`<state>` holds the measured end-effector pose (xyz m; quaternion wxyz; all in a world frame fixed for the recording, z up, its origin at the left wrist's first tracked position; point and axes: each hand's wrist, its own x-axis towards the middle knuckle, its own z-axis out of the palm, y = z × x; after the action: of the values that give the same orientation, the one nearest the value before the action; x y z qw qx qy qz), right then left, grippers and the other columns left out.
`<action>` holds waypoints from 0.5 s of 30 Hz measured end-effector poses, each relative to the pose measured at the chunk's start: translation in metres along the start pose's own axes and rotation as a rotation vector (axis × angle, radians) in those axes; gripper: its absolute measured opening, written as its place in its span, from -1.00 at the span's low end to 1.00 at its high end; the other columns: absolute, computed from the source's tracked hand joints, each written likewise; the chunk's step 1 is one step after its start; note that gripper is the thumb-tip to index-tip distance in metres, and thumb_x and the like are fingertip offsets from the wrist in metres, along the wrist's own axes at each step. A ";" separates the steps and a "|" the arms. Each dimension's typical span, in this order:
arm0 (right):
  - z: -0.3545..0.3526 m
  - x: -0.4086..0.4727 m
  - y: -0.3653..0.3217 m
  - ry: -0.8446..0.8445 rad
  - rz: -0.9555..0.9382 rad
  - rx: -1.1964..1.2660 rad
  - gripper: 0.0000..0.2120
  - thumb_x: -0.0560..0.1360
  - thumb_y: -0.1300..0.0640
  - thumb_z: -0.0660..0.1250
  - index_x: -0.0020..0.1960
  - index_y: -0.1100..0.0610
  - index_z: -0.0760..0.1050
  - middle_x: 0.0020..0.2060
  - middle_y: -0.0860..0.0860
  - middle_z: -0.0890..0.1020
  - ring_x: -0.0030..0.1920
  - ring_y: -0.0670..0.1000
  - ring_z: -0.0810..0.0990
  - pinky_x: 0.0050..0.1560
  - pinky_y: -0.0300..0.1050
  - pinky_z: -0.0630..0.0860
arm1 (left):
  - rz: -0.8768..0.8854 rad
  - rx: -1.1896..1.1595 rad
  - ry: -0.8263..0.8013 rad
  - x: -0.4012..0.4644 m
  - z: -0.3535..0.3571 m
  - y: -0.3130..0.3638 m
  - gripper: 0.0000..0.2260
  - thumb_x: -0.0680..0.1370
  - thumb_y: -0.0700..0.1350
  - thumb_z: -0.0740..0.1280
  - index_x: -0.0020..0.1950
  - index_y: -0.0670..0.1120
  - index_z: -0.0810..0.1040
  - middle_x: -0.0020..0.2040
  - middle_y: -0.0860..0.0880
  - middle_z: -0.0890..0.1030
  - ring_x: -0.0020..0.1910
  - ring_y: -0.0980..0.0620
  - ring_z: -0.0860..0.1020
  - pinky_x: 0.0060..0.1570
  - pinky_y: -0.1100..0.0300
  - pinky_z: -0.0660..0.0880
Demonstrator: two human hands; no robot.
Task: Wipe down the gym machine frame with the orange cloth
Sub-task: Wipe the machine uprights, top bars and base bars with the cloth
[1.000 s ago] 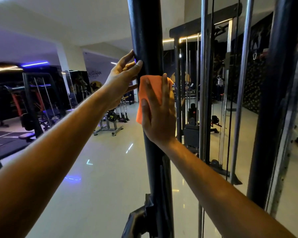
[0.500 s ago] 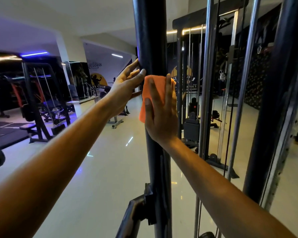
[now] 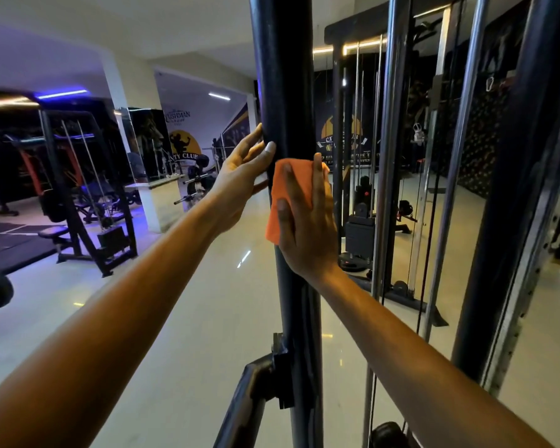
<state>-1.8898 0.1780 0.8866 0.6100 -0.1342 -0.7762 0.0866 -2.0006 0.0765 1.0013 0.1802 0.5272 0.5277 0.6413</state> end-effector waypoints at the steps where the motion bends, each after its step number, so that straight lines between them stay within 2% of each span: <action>1: 0.001 -0.003 0.000 0.001 0.005 -0.006 -0.42 0.80 -0.11 0.11 0.76 -0.03 0.08 0.77 0.12 -0.12 0.74 0.30 0.05 0.46 0.46 0.46 | -0.005 0.005 0.006 -0.002 0.000 -0.002 -0.46 0.73 0.00 0.34 0.69 0.11 0.27 0.50 0.00 0.58 0.44 -0.01 0.59 0.48 -0.19 0.49; 4: 0.007 -0.052 0.010 -0.032 0.019 -0.031 -0.42 0.81 -0.16 0.02 0.76 -0.03 0.01 0.77 0.14 -0.13 0.74 0.30 0.01 0.47 0.48 0.46 | -0.032 0.010 0.008 -0.010 0.003 -0.013 -0.46 0.73 0.02 0.34 0.69 0.12 0.28 0.48 0.02 0.59 0.43 0.02 0.59 0.47 -0.17 0.49; 7: 0.011 -0.115 0.022 -0.103 0.027 -0.041 -0.39 0.81 -0.19 0.00 0.77 -0.15 -0.17 0.77 0.14 -0.15 0.74 0.32 0.00 0.47 0.48 0.46 | -0.066 0.013 -0.008 -0.020 0.003 -0.025 -0.45 0.72 0.02 0.34 0.69 0.14 0.27 0.50 0.03 0.57 0.45 0.03 0.57 0.49 -0.14 0.47; 9: 0.011 -0.122 0.023 -0.123 0.018 -0.038 -0.38 0.81 -0.22 -0.02 0.76 -0.20 -0.22 0.76 0.13 -0.17 0.74 0.34 0.02 0.45 0.49 0.47 | -0.081 0.006 -0.007 -0.025 0.004 -0.031 -0.45 0.72 0.01 0.35 0.70 0.14 0.27 0.50 0.05 0.57 0.46 0.04 0.56 0.46 -0.07 0.48; 12: 0.007 -0.079 0.011 -0.085 0.046 0.007 -0.42 0.80 -0.26 -0.06 0.75 -0.14 -0.08 0.76 0.13 -0.15 0.71 0.38 0.08 0.41 0.50 0.49 | -0.091 0.008 -0.007 -0.028 0.006 -0.033 -0.45 0.72 0.00 0.35 0.69 0.15 0.27 0.49 0.08 0.57 0.46 0.04 0.55 0.38 0.01 0.51; 15: 0.005 -0.034 0.003 -0.030 0.058 0.009 -0.42 0.80 -0.22 -0.03 0.75 -0.04 0.03 0.76 0.16 -0.08 0.73 0.33 0.07 0.46 0.45 0.46 | -0.091 0.003 -0.003 -0.027 0.006 -0.033 -0.42 0.72 0.02 0.36 0.71 0.16 0.23 0.56 0.05 0.51 0.50 0.00 0.52 0.44 -0.05 0.49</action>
<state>-1.8874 0.1700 0.8533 0.5963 -0.1526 -0.7804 0.1100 -1.9958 0.0704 0.9587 0.2091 0.5037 0.5517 0.6310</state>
